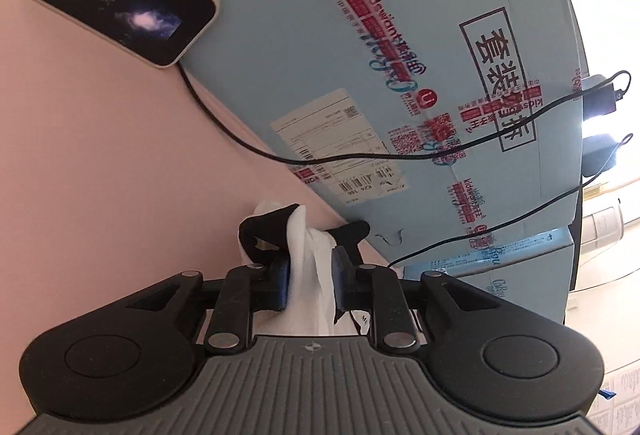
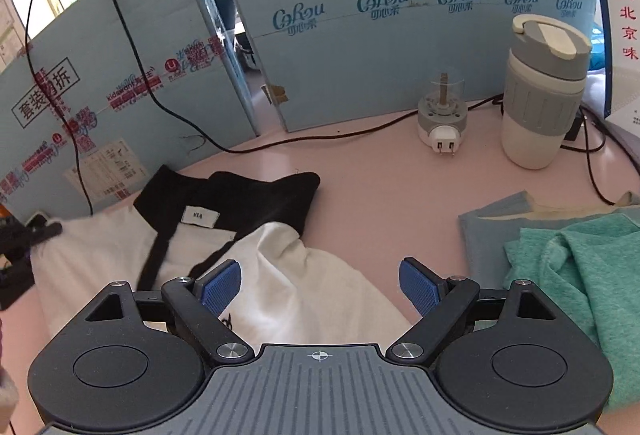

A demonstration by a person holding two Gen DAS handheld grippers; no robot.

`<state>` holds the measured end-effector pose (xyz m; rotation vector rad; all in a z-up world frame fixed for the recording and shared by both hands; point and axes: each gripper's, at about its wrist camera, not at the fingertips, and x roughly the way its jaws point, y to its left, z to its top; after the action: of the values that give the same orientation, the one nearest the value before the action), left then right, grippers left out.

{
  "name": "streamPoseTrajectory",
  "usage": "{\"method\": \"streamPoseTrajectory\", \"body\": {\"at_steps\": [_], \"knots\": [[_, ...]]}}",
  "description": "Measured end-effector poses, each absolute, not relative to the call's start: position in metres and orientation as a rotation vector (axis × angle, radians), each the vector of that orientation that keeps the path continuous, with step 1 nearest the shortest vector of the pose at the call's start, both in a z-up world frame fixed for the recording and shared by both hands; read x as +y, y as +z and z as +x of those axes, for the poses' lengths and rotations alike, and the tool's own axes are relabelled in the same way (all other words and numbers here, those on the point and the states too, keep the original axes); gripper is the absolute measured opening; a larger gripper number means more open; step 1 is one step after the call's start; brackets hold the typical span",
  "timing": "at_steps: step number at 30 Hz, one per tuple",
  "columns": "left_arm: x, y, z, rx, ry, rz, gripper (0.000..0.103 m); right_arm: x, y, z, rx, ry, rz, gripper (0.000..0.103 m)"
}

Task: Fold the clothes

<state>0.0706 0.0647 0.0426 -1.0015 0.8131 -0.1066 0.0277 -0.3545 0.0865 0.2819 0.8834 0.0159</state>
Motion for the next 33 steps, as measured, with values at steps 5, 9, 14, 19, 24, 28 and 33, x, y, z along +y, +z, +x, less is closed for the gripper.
{"method": "streamPoseTrajectory", "body": {"at_steps": [5, 9, 14, 19, 24, 28, 33], "knots": [[0.057, 0.041, 0.073, 0.824, -0.118, -0.982, 0.025, -0.367, 0.063, 0.07, 0.914, 0.079, 0.395, 0.089], [0.054, 0.035, 0.077, 0.83, -0.129, -0.958, 0.026, -0.366, 0.036, 0.102, 0.959, 0.099, 0.406, 0.088], [0.059, 0.036, 0.073, 0.84, -0.135, -0.936, 0.026, -0.351, 0.013, 0.124, 1.033, 0.117, 0.379, 0.043], [0.053, 0.043, 0.077, 0.825, -0.195, -0.92, 0.026, -0.337, 0.034, 0.132, 0.982, 0.072, 0.181, 0.01], [0.037, 0.053, 0.084, 0.826, -0.267, -0.848, 0.035, -0.338, 0.071, 0.156, 0.843, 0.003, 0.018, 0.01], [0.034, 0.056, 0.078, 0.843, -0.276, -0.782, 0.057, -0.34, 0.068, 0.179, 0.827, -0.073, -0.085, 0.014], [0.049, 0.055, 0.065, 0.88, -0.252, -0.731, 0.067, -0.353, 0.07, 0.168, 0.825, -0.139, -0.036, 0.077]]}}
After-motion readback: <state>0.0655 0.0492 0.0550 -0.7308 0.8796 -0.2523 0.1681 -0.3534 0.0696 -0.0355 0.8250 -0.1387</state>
